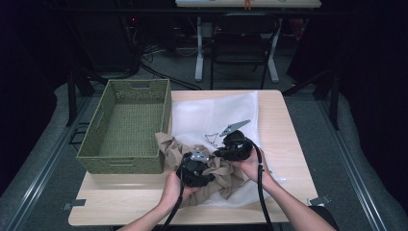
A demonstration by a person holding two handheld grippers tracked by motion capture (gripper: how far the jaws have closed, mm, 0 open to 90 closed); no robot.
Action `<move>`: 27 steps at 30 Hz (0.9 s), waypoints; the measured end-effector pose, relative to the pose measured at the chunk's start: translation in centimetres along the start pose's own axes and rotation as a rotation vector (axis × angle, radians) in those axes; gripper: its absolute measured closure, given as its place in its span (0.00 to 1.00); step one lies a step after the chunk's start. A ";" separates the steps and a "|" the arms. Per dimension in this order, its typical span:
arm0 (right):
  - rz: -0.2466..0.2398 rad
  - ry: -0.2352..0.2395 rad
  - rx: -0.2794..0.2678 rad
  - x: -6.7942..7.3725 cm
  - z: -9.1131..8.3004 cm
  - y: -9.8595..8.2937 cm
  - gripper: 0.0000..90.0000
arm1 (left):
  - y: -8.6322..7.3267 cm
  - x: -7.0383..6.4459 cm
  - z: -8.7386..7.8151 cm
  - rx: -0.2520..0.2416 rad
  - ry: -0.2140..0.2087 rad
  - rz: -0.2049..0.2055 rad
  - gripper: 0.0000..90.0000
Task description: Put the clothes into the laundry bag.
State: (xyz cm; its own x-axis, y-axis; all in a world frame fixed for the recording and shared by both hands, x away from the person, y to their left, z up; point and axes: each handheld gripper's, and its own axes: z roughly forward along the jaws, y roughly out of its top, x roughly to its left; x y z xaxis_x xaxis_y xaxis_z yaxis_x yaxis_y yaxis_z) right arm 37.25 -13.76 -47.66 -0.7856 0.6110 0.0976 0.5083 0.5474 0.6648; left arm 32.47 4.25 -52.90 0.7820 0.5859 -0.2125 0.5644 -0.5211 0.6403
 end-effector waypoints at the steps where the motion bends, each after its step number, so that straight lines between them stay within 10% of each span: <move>1: 0.003 -0.003 0.005 -0.2 0.2 -0.2 0.96 | 0.0 0.2 -0.2 0.000 -0.005 0.001 0.71; 6: 0.028 0.006 -0.014 -0.7 -0.3 -0.4 0.96 | 0.3 -0.6 -2.1 -0.019 0.029 0.042 0.40; 11: 0.031 0.011 -0.012 -0.9 -0.3 -0.5 0.96 | 0.2 -2.1 -2.9 -0.027 0.037 0.115 0.35; 19: 0.033 0.016 -0.004 -0.7 -0.2 -0.4 0.96 | -0.6 -0.8 0.4 -0.023 0.001 0.083 0.78; 27: 0.046 0.040 -0.074 0.0 -1.7 0.5 0.96 | 0.8 -1.6 -1.8 -0.097 0.052 0.050 0.82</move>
State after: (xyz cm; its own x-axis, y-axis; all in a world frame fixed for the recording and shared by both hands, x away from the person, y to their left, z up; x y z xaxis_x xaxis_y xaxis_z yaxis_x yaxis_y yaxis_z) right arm 36.90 -14.44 -46.07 -0.7762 0.6105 0.1575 0.5176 0.4745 0.7120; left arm 31.18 3.99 -50.71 0.7924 0.5934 -0.1415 0.4948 -0.4895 0.7180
